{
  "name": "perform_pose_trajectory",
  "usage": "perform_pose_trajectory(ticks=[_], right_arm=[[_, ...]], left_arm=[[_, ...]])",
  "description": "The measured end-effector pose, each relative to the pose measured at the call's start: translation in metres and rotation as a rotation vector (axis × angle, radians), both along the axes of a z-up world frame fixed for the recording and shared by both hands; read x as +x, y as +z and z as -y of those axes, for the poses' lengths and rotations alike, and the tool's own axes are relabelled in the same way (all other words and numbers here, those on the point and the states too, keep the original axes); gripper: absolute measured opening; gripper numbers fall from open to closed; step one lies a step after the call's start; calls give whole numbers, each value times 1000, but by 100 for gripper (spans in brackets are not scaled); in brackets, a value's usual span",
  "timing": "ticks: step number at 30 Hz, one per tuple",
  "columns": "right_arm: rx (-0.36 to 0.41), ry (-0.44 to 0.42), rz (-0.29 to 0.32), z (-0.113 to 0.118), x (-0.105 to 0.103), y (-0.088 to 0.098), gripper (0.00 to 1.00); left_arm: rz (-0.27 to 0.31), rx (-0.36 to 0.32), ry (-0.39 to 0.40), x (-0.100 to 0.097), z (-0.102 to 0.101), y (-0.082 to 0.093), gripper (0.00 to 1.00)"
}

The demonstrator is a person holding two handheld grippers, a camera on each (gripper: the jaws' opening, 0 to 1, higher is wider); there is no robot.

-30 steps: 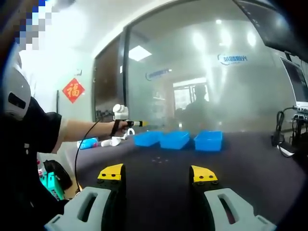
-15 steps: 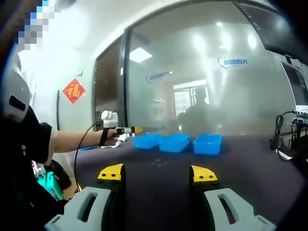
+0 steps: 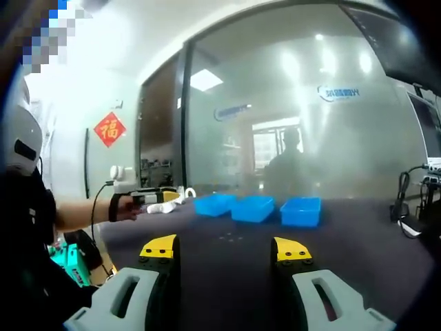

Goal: Sort the screws, nuts, and washers into the corresponding bins

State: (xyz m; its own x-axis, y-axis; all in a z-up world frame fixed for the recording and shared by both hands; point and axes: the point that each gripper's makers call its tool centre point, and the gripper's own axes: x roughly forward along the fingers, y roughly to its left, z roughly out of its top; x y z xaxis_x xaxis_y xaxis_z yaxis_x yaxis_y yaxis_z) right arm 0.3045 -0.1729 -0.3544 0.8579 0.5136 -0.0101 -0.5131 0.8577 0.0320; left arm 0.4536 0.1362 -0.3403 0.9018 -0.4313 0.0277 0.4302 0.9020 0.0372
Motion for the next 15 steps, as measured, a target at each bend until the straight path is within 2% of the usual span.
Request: perform_pose_trajectory(ticks=[5, 11, 15], right_arm=[[-4, -6, -3, 2, 1, -1, 48], [-12, -7, -9, 1, 3, -1, 48], [-15, -3, -8, -2, 5, 0, 48]], left_arm=[[1, -30, -15, -40, -2, -2, 35], [-19, -61, -10, -67, -12, -11, 35], [-17, -54, -9, -77, -15, -15, 35]])
